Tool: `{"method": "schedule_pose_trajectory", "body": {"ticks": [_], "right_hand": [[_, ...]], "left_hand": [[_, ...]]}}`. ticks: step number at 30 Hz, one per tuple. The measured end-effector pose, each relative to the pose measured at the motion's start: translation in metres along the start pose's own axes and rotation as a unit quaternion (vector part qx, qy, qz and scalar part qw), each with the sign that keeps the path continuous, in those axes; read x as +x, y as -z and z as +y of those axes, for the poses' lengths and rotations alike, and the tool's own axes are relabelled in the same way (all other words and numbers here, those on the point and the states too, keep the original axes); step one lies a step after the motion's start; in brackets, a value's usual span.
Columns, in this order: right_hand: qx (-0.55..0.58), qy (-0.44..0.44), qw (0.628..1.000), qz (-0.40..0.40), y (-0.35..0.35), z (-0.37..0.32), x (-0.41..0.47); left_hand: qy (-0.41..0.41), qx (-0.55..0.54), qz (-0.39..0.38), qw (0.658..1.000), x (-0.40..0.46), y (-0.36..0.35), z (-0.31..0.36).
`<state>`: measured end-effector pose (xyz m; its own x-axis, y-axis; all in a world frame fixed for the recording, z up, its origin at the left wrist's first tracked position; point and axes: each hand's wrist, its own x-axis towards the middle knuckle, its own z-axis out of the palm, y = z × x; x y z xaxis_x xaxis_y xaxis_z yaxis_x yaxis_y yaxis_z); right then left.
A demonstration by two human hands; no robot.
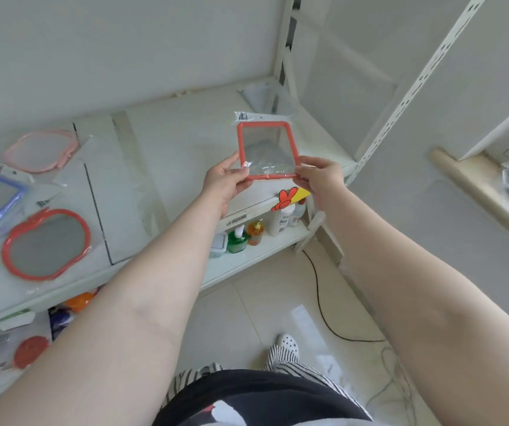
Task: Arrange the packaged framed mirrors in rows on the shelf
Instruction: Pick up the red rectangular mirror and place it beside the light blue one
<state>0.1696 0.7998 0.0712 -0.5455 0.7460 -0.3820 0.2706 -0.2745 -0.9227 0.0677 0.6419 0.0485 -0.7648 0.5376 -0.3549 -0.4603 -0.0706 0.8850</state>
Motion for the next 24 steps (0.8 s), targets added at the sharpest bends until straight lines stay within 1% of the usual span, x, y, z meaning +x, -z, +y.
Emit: {"method": "schedule_pose_trajectory", "body": {"ticks": [5, 8, 14, 17, 20, 24], "right_hand": [[-0.062, -0.010, 0.996, -0.057, 0.026, -0.001, 0.051], [-0.097, -0.030, 0.991, -0.089, 0.030, 0.005, 0.072], [-0.080, -0.051, 0.985, -0.144, 0.004, 0.007, 0.096], [-0.082, -0.050, 0.984, -0.153, -0.011, 0.008, 0.113], [-0.089, -0.046, 0.984, -0.149, -0.023, 0.007, 0.134], [-0.164, -0.028, 0.976, -0.140, -0.037, 0.014, 0.163]], "left_hand": [[0.019, -0.023, 0.072, 0.997, 0.020, -0.036, -0.032], [0.025, -0.034, 0.109, 0.993, 0.024, -0.042, -0.046], [0.014, -0.049, 0.157, 0.986, 0.039, -0.027, -0.045], [0.017, -0.037, 0.171, 0.984, 0.055, -0.021, -0.039], [0.020, 0.002, 0.179, 0.984, 0.075, -0.019, -0.035], [0.021, 0.052, 0.190, 0.980, 0.105, -0.014, -0.036]]}}
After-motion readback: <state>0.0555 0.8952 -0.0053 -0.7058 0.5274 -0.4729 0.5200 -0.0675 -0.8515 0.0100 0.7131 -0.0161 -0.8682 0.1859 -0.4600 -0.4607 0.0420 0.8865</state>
